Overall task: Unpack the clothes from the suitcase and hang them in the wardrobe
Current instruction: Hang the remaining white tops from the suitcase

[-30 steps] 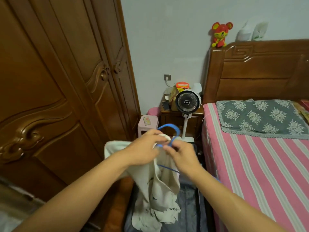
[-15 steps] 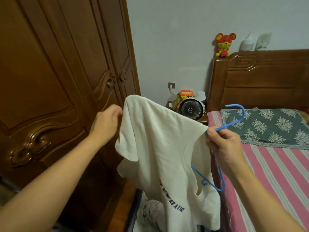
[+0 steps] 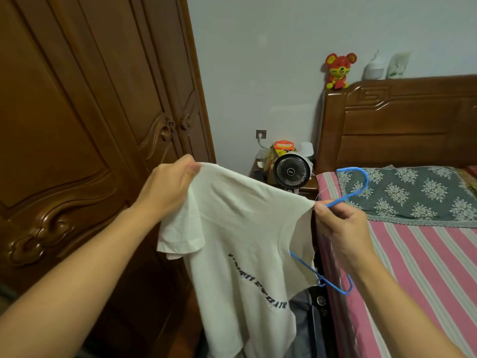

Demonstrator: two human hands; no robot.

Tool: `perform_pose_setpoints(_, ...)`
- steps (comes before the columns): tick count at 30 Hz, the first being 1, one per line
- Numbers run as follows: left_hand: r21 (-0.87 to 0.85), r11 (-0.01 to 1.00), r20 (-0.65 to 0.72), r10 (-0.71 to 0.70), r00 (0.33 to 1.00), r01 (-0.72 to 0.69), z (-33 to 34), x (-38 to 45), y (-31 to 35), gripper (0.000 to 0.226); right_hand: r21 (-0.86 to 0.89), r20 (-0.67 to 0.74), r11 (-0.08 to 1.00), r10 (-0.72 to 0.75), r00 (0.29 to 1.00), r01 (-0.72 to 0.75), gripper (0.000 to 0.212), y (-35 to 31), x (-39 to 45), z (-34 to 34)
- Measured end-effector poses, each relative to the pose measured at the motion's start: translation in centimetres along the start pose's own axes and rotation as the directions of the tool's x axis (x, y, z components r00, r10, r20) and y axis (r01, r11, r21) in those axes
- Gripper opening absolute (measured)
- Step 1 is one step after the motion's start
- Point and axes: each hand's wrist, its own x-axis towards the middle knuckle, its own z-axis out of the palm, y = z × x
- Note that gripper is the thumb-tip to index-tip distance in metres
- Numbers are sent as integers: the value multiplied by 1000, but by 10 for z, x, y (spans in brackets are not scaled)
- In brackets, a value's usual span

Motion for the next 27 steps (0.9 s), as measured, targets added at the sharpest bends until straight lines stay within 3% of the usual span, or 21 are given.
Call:
perform_pose_setpoints(2,-9,998,-1,-58,998,58,-2,3,7,42,-16,8,1000,-7,1000,7,19,1,6,1)
perform_pose_setpoints(4,179,972,10,-155,988,151,-4,3,14,38,-69,37,997,-29,999,31,17,4,9,3)
perform_pose_setpoints(6,373,888,-168,-222,960,270,-9,1,20,30,-134,63,989,-50,997,58,18,6,11,6)
perform_pose_setpoints(8,436,878,-294,-68,953,197,-9,-2,39,27,-161,87,984,-69,994,83,20,2,11,13)
perform_pose_setpoints(9,422,905,-226,46,973,56,-5,-2,57,31,-160,114,983,-77,990,95,22,-4,10,18)
perform_pose_setpoints(11,354,898,90,247,965,-262,18,-4,92,44,-178,202,975,-98,974,135,22,-16,10,30)
perform_pose_setpoints(13,404,825,246,318,915,-396,39,-10,115,43,-246,292,948,-126,948,202,19,-29,15,42)
perform_pose_setpoints(14,425,813,236,324,916,-398,42,-9,118,39,-304,303,920,-153,941,247,15,-34,20,47)
perform_pose_setpoints(16,438,838,229,246,942,-325,41,-3,114,34,-482,221,767,-361,906,423,5,-35,28,52)
perform_pose_setpoints(18,321,929,244,107,964,-184,41,1,104,32,-597,108,609,-584,805,522,6,-23,22,52)
perform_pose_setpoints(19,255,961,249,44,967,-110,41,2,101,31,-605,84,589,-622,778,536,5,-12,11,51)
perform_pose_setpoints(21,178,984,242,-15,970,-29,43,-2,96,28,-602,130,609,-564,815,517,3,26,-19,51)
perform_pose_setpoints(23,92,995,251,-62,966,40,42,-6,93,23,-559,278,711,-323,905,426,30,63,-40,55)
perform_pose_setpoints(25,48,996,268,-79,960,69,45,-10,87,22,-495,403,774,-197,894,395,53,86,-45,59)
perform_pose_setpoints(27,26,995,257,-95,962,92,46,-15,77,23,-464,422,784,-214,881,413,56,91,-44,65)
